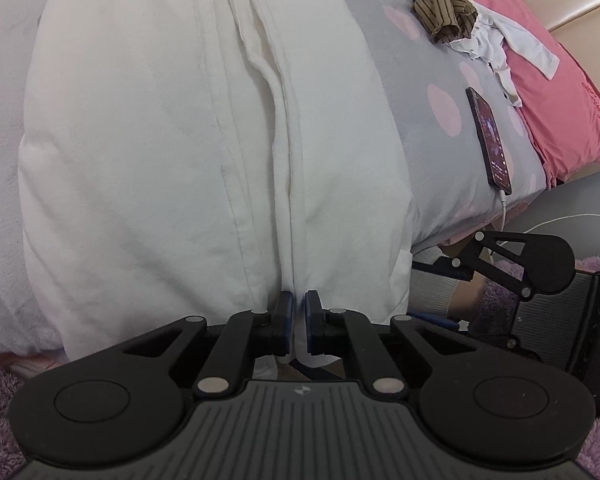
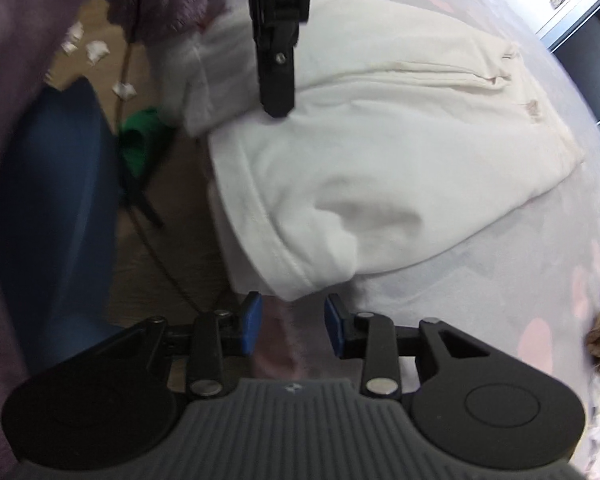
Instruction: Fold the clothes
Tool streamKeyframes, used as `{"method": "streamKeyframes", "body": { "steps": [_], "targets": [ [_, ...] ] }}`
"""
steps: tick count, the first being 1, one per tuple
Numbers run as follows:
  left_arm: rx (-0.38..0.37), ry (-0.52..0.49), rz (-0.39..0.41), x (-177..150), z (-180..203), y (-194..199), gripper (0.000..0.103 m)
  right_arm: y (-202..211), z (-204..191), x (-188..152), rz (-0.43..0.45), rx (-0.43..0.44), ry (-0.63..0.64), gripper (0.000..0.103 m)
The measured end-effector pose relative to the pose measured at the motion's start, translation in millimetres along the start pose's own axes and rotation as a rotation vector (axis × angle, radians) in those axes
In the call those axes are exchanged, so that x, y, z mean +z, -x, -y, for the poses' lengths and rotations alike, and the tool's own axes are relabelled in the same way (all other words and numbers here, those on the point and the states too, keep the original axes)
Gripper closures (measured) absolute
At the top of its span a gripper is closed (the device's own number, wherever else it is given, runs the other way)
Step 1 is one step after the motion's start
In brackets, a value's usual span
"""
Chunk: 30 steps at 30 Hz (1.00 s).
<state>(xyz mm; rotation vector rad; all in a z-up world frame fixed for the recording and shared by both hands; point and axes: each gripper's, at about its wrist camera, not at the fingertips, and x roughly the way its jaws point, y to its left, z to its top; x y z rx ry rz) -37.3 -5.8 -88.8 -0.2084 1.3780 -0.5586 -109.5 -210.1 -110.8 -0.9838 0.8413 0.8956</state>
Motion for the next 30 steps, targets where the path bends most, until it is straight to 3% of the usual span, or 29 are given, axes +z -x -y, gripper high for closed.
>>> {"method": "streamKeyframes", "body": {
  "steps": [1, 2, 3, 8, 12, 17, 22, 26, 30],
  "targets": [
    [0.001, 0.001, 0.000, 0, 0, 0, 0.100, 0, 0, 0, 0.004, -0.014, -0.004, 0.070],
    [0.002, 0.001, 0.001, 1, 0, 0, 0.100, 0, 1, 1, 0.006, -0.021, -0.012, 0.089],
    [0.002, -0.001, 0.002, 1, 0, 0, 0.100, 3, 1, 2, 0.008, -0.022, -0.021, 0.101],
    [0.014, -0.016, -0.004, 2, 1, -1, 0.101, 22, -5, 9, 0.003, -0.002, -0.036, 0.102],
    [0.010, -0.018, -0.030, 2, 0, -7, 0.102, 18, -8, 8, -0.062, 0.065, -0.028, 0.102],
    [0.065, -0.028, -0.090, -2, -2, -18, 0.102, 12, -2, 9, -0.089, 0.099, -0.070, 0.101],
    [0.055, -0.008, -0.132, -11, -6, -11, 0.102, 7, 0, 7, -0.171, 0.191, -0.100, 0.102],
    [0.020, 0.001, -0.005, -13, -5, 25, 0.099, 17, 22, 12, -0.120, 0.131, -0.198, 0.097],
    [0.057, 0.043, 0.171, -17, -18, 63, 0.082, 26, 54, 13, -0.056, 0.123, -0.358, 0.087]
  ]
}}
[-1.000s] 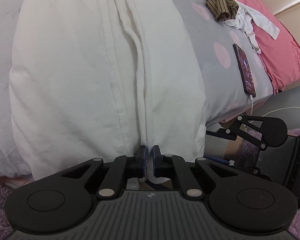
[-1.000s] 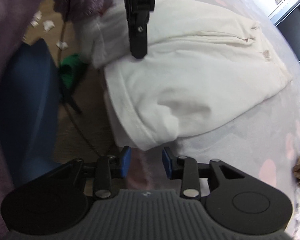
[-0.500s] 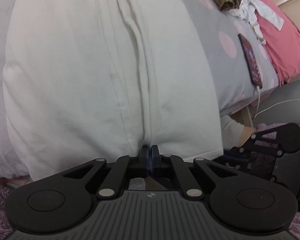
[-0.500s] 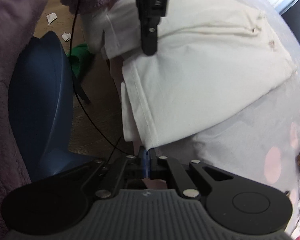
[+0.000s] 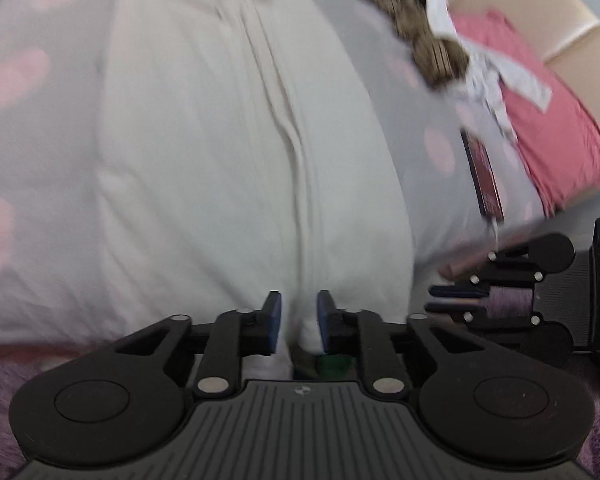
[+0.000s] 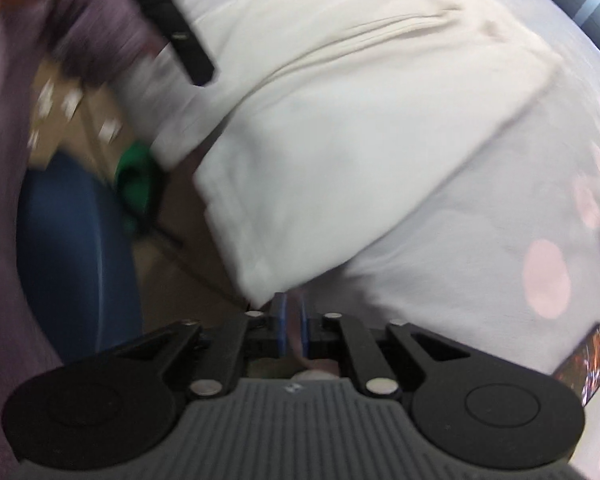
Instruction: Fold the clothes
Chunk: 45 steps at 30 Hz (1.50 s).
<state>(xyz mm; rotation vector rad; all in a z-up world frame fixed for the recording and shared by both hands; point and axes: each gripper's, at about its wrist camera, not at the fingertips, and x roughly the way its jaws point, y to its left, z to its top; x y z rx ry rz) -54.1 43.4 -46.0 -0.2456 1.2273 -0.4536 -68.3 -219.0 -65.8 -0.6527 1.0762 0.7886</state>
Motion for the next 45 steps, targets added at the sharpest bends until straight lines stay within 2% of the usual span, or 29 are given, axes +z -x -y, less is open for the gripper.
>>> {"method": "streamKeyframes", "body": {
  "steps": [2, 5, 7, 10, 12, 14, 16, 18, 22, 29, 31, 33, 34, 36, 40, 45],
  "targets": [
    [0.035, 0.042, 0.074, 0, -12, 16, 0.080, 1, 13, 7, -0.001, 0.017, -0.084, 0.085],
    [0.056, 0.113, 0.103, -1, -37, 26, 0.080, -2, 34, 15, -0.013, 0.057, -0.210, 0.082],
    [0.073, 0.052, 0.115, -1, -43, 30, 0.079, -3, 42, 8, -0.014, 0.098, -0.293, 0.080],
    [0.054, -0.116, 0.115, -2, -42, 31, 0.067, -13, 61, 9, -0.032, 0.170, -0.419, 0.079],
    [0.060, -0.160, 0.075, -5, -43, 28, 0.062, -14, 65, 4, -0.043, 0.214, -0.484, 0.068],
    [0.083, -0.161, 0.006, -9, -49, 19, 0.063, -19, 69, 4, -0.061, 0.254, -0.544, 0.065],
    [0.085, -0.147, -0.065, -18, -59, 13, 0.064, -19, 70, 3, -0.079, 0.278, -0.583, 0.065],
    [0.072, -0.138, -0.100, -22, -64, 5, 0.064, -21, 69, 1, -0.090, 0.276, -0.589, 0.065],
    [0.069, -0.193, -0.145, -17, -58, -15, 0.064, -36, 71, -3, -0.059, 0.337, -0.632, 0.064],
    [0.056, -0.250, -0.224, -16, -56, -48, 0.068, -63, 68, -13, -0.039, 0.375, -0.682, 0.065],
    [0.052, -0.259, -0.230, -17, -55, -49, 0.070, -65, 69, -13, -0.026, 0.391, -0.690, 0.076],
    [0.019, -0.271, -0.245, -16, -54, -48, 0.082, -60, 67, -11, -0.023, 0.401, -0.667, 0.086],
    [0.001, -0.279, -0.255, -14, -53, -47, 0.085, -56, 66, -11, -0.027, 0.407, -0.660, 0.088],
    [-0.022, -0.289, -0.277, -12, -51, -45, 0.086, -48, 66, -11, -0.026, 0.422, -0.653, 0.092],
    [-0.092, -0.294, -0.308, -7, -50, -34, 0.091, -32, 68, -12, 0.002, 0.457, -0.646, 0.093],
    [-0.245, -0.263, -0.273, 9, -52, 0, 0.094, -3, 76, -11, 0.108, 0.536, -0.653, 0.094]
  ]
}}
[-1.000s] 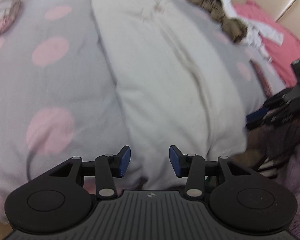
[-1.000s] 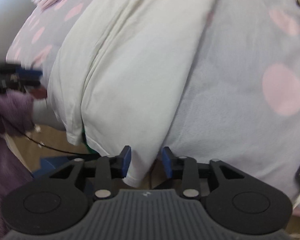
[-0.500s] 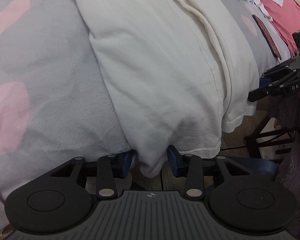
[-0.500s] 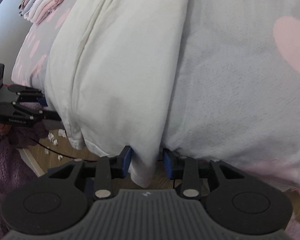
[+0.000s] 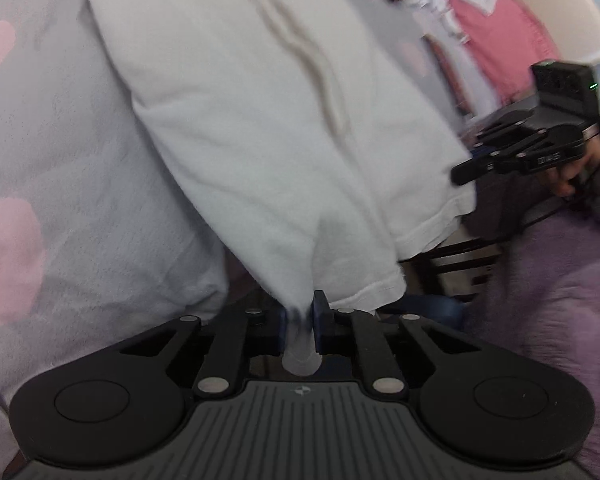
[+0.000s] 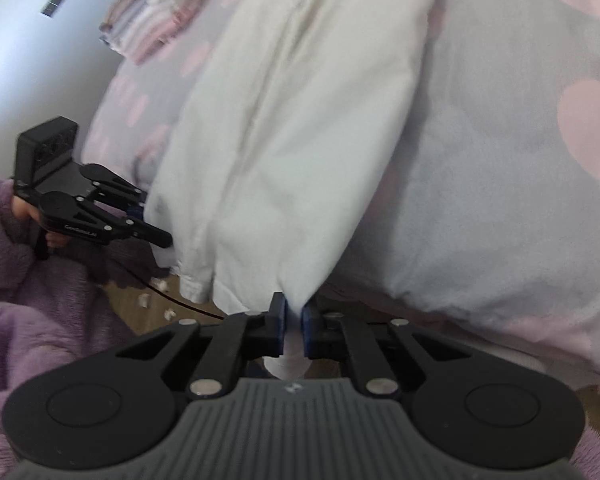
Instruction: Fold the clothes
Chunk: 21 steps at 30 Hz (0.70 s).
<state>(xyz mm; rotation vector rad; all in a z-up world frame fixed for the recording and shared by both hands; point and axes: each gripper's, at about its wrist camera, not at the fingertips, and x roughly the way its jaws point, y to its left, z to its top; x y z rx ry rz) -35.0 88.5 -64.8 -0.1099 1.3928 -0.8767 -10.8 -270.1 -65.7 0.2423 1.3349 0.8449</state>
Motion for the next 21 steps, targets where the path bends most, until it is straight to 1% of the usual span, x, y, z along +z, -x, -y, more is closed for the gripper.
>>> {"method": "streamKeyframes", "body": {
  "steps": [4, 7, 11, 13, 18, 21],
  "targets": [
    [-0.123, 0.035, 0.136, 11, -3, 36, 0.094, 30, -4, 8, 0.108, 0.091, -0.019, 0.094],
    [-0.153, 0.085, 0.244, 18, -13, 57, 0.096, 48, -2, 19, 0.194, 0.119, -0.045, 0.094],
    [-0.155, 0.133, 0.354, 32, -29, 79, 0.097, 64, 0, 40, 0.299, 0.131, -0.068, 0.094],
    [-0.141, 0.146, 0.390, 45, -33, 83, 0.097, 69, 4, 54, 0.340, 0.124, -0.095, 0.094],
    [-0.092, 0.173, 0.442, 86, -52, 92, 0.097, 73, 19, 95, 0.407, 0.087, -0.156, 0.095],
    [-0.065, 0.211, 0.443, 112, -72, 87, 0.097, 68, 31, 120, 0.423, 0.063, -0.187, 0.095]
  ]
}}
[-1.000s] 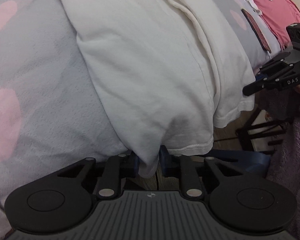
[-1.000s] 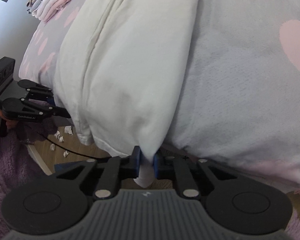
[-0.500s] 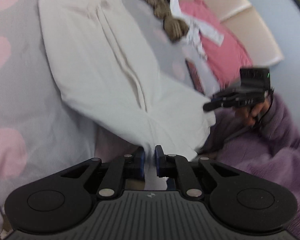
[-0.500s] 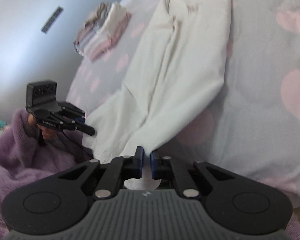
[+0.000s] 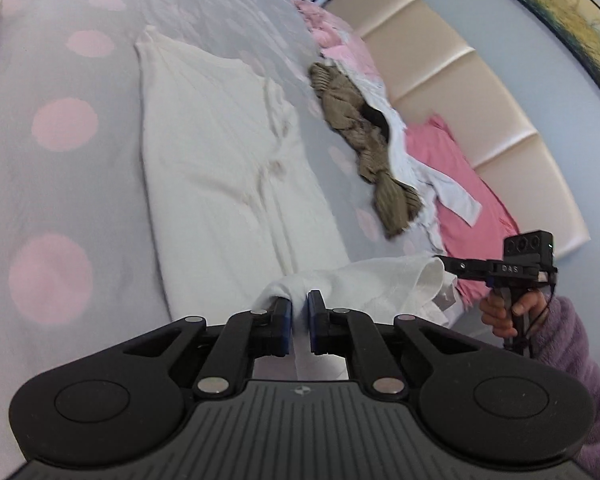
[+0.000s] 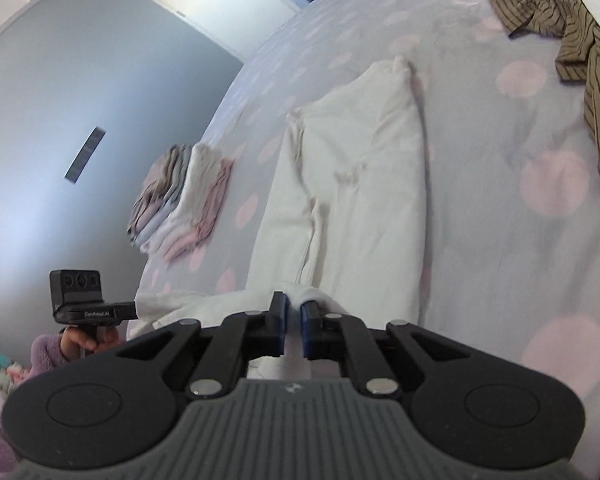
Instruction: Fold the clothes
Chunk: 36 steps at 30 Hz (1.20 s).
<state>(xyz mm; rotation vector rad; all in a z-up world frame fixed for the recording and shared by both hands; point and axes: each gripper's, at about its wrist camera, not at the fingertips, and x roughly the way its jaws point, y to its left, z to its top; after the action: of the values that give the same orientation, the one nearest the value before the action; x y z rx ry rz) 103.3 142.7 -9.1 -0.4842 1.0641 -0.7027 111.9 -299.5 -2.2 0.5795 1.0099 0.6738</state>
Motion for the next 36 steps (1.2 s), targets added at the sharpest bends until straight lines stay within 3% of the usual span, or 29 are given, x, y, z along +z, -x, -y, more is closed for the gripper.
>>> {"method": "streamKeyframes", "body": {
  "steps": [10, 15, 22, 23, 25, 26, 28, 31, 36],
  "targets": [
    [0.083, 0.100, -0.014, 49, -51, -63, 0.097, -61, 50, 45, -0.003, -0.095, -0.114, 0.095],
    [0.122, 0.140, -0.044, 54, -70, -79, 0.097, -84, 67, 51, -0.006, -0.126, -0.153, 0.095],
    [0.136, 0.187, -0.036, 54, -65, -78, 0.094, -90, 70, 51, -0.008, -0.158, -0.193, 0.093],
    [0.129, 0.193, -0.029, 54, -63, -75, 0.088, -88, 67, 52, -0.004, -0.159, -0.191, 0.088],
    [0.130, 0.189, -0.003, 53, -56, -69, 0.076, -84, 60, 51, 0.011, -0.163, -0.189, 0.062],
    [0.140, 0.182, 0.012, 52, -51, -65, 0.065, -80, 53, 50, 0.028, -0.170, -0.173, 0.051],
    [0.170, 0.148, 0.050, 49, -37, -56, 0.056, -72, 40, 49, 0.056, -0.191, -0.125, 0.050],
    [0.241, 0.067, 0.120, 41, -12, -43, 0.056, -58, 17, 42, 0.116, -0.241, -0.041, 0.050],
    [0.410, -0.206, 0.242, 11, 50, -31, 0.056, -42, -26, 12, 0.218, -0.352, 0.137, 0.051]
  ]
}}
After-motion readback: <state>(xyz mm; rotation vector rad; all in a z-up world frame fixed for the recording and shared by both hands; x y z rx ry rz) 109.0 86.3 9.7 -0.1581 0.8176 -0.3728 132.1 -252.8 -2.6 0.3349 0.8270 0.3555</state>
